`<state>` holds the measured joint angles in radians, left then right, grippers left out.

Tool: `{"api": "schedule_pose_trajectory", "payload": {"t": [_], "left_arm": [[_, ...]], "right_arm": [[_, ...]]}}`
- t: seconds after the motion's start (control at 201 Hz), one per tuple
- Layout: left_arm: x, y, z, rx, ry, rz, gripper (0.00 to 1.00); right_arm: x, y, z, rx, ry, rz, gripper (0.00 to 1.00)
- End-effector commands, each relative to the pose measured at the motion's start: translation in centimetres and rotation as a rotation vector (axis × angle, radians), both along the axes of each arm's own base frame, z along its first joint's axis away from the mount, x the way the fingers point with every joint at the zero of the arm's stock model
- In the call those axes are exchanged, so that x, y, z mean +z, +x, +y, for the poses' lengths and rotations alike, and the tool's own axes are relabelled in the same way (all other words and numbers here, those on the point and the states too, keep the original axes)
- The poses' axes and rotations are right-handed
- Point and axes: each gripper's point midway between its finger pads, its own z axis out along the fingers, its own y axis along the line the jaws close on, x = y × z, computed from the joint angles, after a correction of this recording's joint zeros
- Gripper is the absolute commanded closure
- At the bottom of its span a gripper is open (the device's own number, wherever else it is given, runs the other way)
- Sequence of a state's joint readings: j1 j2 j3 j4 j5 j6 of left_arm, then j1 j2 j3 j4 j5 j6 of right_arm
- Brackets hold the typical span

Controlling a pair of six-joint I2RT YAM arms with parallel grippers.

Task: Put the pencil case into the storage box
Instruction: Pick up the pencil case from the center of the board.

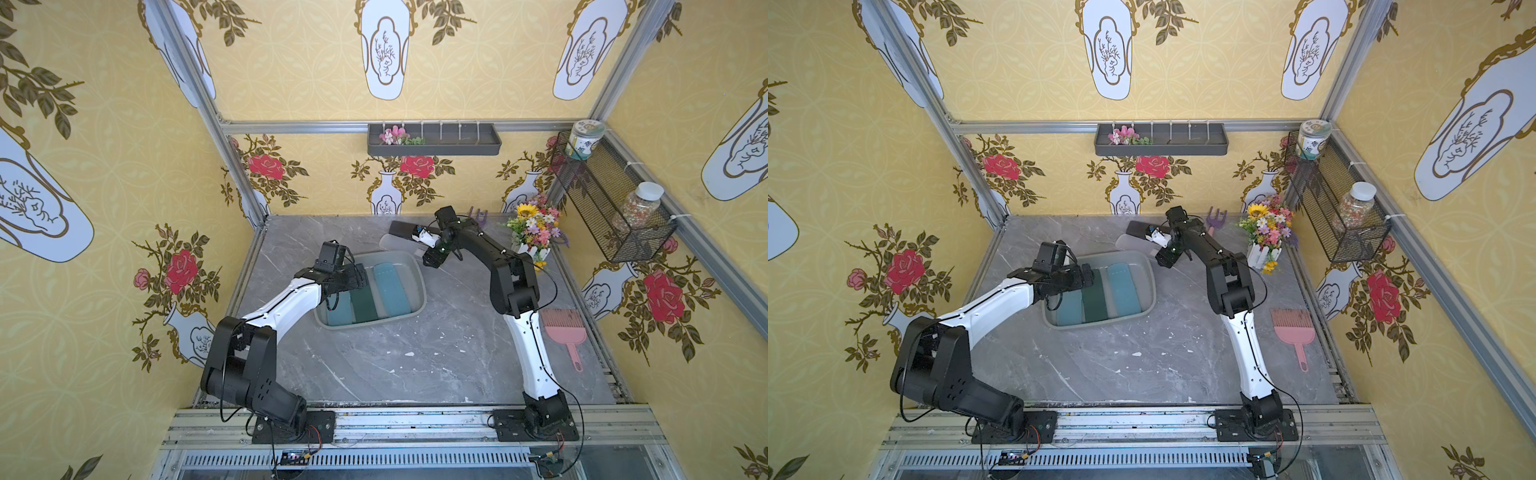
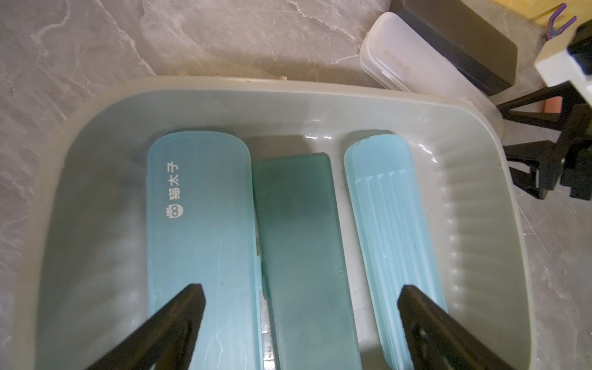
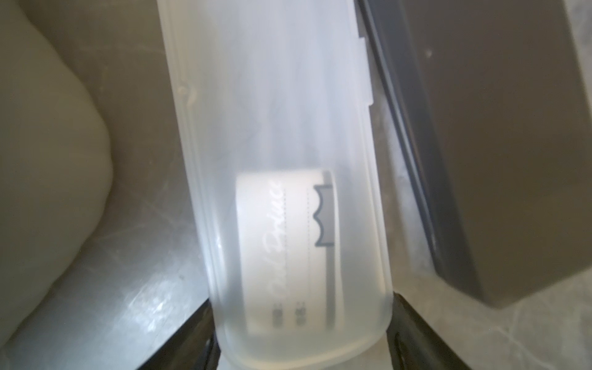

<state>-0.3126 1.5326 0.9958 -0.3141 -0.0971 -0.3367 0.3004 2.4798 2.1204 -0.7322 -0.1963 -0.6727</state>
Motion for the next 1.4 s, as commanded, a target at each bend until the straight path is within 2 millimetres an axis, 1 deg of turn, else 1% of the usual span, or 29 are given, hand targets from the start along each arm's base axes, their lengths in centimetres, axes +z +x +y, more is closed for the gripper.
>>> {"api": "schedule_pose_trajectory", "payload": {"t": [0.0, 0.115, 0.249, 0.393, 0.423, 0.453, 0.473, 0.503, 0.523, 0.587, 0.627, 0.722, 0.782, 0.866, 1.006, 1.075, 1.205, 1.294, 1.394], "left_arm": [[-0.5, -0.1, -0.4, -0.02, -0.012, 0.005, 0.0], [-0.4, -0.1, -0.5, -0.024, -0.021, 0.001, 0.0], [-0.2, -0.1, -0.6, -0.026, -0.029, -0.003, 0.0], [0.1, -0.2, -0.8, -0.032, -0.044, -0.009, 0.0], [0.1, -0.3, -0.9, -0.032, -0.046, -0.008, 0.0], [0.1, -0.3, -0.9, -0.036, -0.049, -0.009, 0.0], [0.1, -0.3, -0.9, -0.034, -0.05, -0.011, 0.0], [0.1, -0.3, -0.9, -0.035, -0.053, -0.011, 0.0], [0.2, -0.4, -0.9, -0.037, -0.054, -0.011, 0.0], [0.2, -0.5, -1.1, -0.042, -0.061, -0.009, 0.0], [0.2, -0.5, -1.2, -0.047, -0.067, -0.01, 0.0], [0.4, -0.6, -1.3, -0.048, -0.074, -0.012, 0.0], [0.4, -0.6, -1.3, -0.048, -0.074, -0.013, 0.0], [0.5, -0.5, -1.3, -0.048, -0.073, -0.013, 0.0], [0.3, -0.5, -1.3, -0.047, -0.072, -0.006, 0.0], [0.4, -0.5, -1.2, -0.043, -0.069, -0.008, 0.0], [1.0, -0.4, -1.0, -0.032, -0.064, -0.016, 0.0], [1.4, -0.5, -1.0, -0.027, -0.072, -0.023, 0.0], [1.4, -0.6, -0.5, -0.012, -0.052, -0.02, 0.0]], "right_arm": [[-1.2, -3.0, -2.4, -0.051, -0.086, 0.105, 0.24], [-0.9, -4.6, -3.9, -0.086, -0.105, 0.135, 0.24], [-0.1, -6.7, -5.6, -0.137, -0.107, 0.177, 0.24], [0.3, -9.5, -7.1, -0.182, -0.155, 0.231, 0.23], [0.4, -10.0, -7.3, -0.192, -0.165, 0.242, 0.21], [0.4, -10.6, -7.6, -0.206, -0.175, 0.255, 0.17], [0.5, -10.9, -7.8, -0.212, -0.18, 0.264, 0.11], [0.7, -11.5, -8.0, -0.221, -0.189, 0.278, 0.01], [0.8, -11.7, -8.2, -0.229, -0.196, 0.283, 0.03], [1.4, -12.2, -8.5, -0.247, -0.211, 0.279, 0.03], [2.0, -12.1, -8.6, -0.258, -0.214, 0.254, 0.03], [3.8, -11.5, -8.0, -0.257, -0.189, 0.192, 0.03], [4.8, -10.6, -7.0, -0.236, -0.166, 0.157, 0.03], [5.1, -9.3, -5.4, -0.19, -0.162, 0.133, 0.03], [4.1, -7.2, -2.7, -0.092, -0.173, 0.126, 0.03], [3.1, -6.4, -2.2, -0.067, -0.182, 0.138, 0.03], [2.3, -5.0, -1.8, -0.048, -0.184, 0.126, 0.03], [2.0, -4.5, -1.4, -0.038, -0.177, 0.109, 0.03], [1.3, -4.3, -1.1, -0.025, -0.177, 0.11, 0.03]]}}
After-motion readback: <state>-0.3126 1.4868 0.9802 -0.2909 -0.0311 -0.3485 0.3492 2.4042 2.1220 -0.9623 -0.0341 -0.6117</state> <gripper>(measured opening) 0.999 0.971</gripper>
